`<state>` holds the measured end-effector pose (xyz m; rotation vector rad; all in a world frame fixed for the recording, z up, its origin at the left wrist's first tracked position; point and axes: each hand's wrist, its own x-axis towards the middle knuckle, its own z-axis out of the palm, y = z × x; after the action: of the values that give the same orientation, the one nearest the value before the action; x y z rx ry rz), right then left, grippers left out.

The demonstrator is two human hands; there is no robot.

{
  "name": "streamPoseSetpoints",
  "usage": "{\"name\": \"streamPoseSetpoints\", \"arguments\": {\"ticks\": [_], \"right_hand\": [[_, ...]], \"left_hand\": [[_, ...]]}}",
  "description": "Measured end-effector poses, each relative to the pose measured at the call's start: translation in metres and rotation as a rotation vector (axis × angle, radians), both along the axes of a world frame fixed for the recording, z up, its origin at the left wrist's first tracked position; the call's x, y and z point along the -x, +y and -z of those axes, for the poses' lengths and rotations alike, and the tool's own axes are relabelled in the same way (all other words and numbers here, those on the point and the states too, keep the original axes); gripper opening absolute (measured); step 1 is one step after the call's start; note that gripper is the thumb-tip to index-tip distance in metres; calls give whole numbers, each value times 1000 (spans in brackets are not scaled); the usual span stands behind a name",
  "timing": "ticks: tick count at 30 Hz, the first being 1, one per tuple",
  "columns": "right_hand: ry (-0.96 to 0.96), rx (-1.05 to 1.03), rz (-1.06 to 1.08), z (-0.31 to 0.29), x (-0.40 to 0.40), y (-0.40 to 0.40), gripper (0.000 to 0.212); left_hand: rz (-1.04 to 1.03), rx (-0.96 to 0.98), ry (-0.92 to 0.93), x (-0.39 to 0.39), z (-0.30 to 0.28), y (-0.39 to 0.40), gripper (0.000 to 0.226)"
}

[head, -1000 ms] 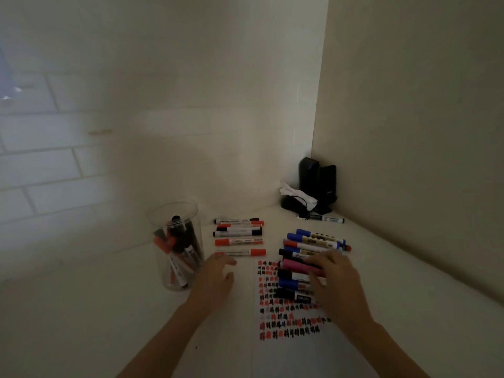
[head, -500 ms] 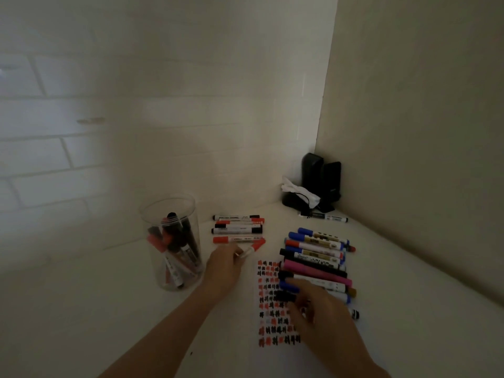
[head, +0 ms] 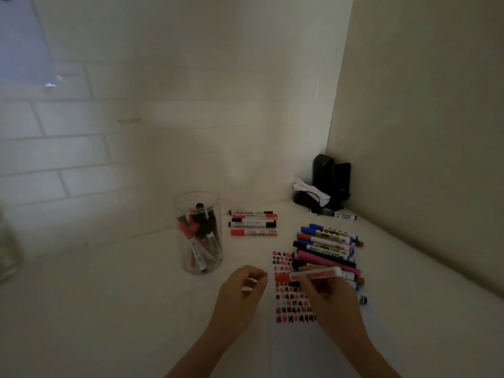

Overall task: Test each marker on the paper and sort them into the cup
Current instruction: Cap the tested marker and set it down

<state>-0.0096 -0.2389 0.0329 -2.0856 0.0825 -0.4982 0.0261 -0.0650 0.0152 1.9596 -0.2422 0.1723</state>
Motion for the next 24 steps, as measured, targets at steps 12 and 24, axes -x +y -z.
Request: {"name": "streamPoseSetpoints", "arguments": {"ticks": [12,24], "right_hand": [[236,-421,-124,-2,21,20,24],[176,-608,-200,-5,39,-6,21]], "left_hand": [[331,-433,-220,25,-5,-11,32],[466,-375,-90,30,-14,-7,27]]}}
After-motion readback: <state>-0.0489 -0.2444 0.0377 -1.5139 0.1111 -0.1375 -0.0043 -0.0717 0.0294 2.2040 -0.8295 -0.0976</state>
